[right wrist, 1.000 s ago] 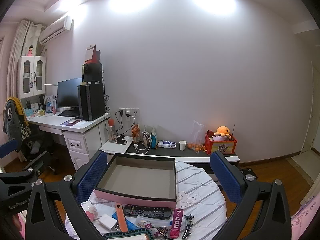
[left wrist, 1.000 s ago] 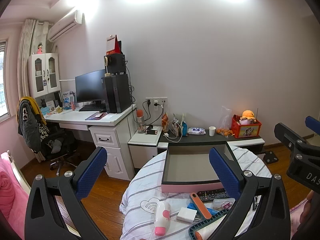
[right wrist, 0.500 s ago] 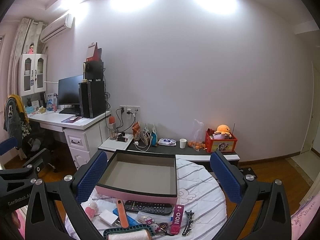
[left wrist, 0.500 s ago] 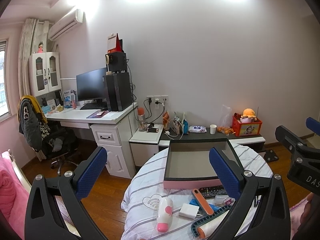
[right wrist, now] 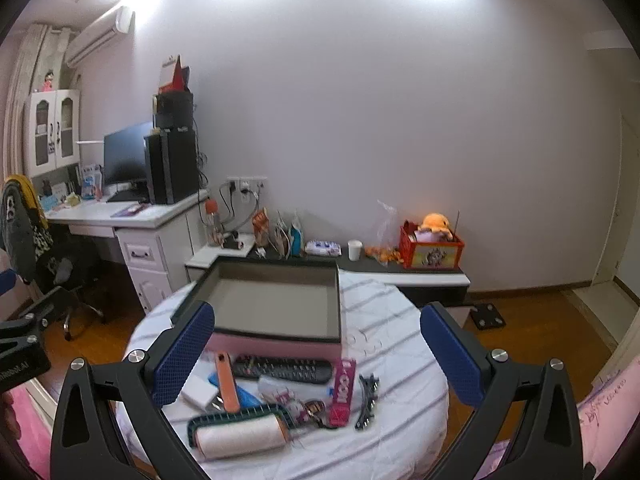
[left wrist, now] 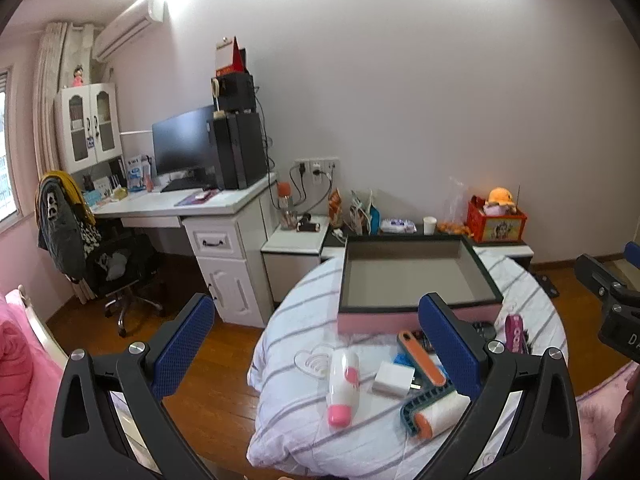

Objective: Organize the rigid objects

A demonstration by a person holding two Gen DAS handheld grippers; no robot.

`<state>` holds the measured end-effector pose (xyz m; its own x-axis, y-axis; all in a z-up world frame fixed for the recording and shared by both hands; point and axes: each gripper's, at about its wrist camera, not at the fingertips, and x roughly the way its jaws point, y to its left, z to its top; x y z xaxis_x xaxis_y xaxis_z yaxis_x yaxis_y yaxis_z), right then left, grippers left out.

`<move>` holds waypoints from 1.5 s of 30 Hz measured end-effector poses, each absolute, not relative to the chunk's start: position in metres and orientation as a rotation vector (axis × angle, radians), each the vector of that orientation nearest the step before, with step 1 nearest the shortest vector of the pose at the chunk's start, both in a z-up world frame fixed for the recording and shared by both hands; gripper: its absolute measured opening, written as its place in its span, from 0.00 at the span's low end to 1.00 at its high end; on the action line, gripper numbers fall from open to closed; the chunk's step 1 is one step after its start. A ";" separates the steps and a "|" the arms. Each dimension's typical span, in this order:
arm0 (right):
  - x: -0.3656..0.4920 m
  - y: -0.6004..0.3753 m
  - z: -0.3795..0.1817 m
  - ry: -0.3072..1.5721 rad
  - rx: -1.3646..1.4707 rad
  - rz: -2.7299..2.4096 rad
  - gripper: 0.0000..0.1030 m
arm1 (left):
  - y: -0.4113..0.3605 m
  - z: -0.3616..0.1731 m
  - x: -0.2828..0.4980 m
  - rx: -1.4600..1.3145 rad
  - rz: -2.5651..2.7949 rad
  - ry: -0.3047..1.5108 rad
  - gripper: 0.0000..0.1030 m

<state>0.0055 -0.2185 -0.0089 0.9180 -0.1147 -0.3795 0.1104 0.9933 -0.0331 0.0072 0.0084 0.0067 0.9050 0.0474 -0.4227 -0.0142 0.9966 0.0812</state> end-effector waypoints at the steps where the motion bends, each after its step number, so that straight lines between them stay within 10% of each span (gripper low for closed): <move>1: 0.005 -0.220 -0.012 0.399 -0.012 -0.119 1.00 | 0.009 0.002 0.006 0.078 0.027 0.444 1.00; 29: 0.098 -0.199 -0.121 0.644 -0.004 0.009 1.00 | 0.017 -0.167 0.118 0.111 0.018 0.871 0.99; 40: 0.126 -0.204 -0.138 0.679 0.008 0.035 1.00 | 0.001 -0.190 0.149 0.099 -0.106 0.945 0.44; 45: 0.127 -0.208 -0.139 0.682 0.012 0.040 1.00 | 0.001 -0.184 0.148 0.083 -0.129 0.950 0.41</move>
<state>0.1271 -0.2080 -0.1395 0.7754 0.0405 -0.6302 -0.0330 0.9992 0.0237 0.1484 0.0013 -0.1838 0.5751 -0.0735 -0.8148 0.1463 0.9891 0.0140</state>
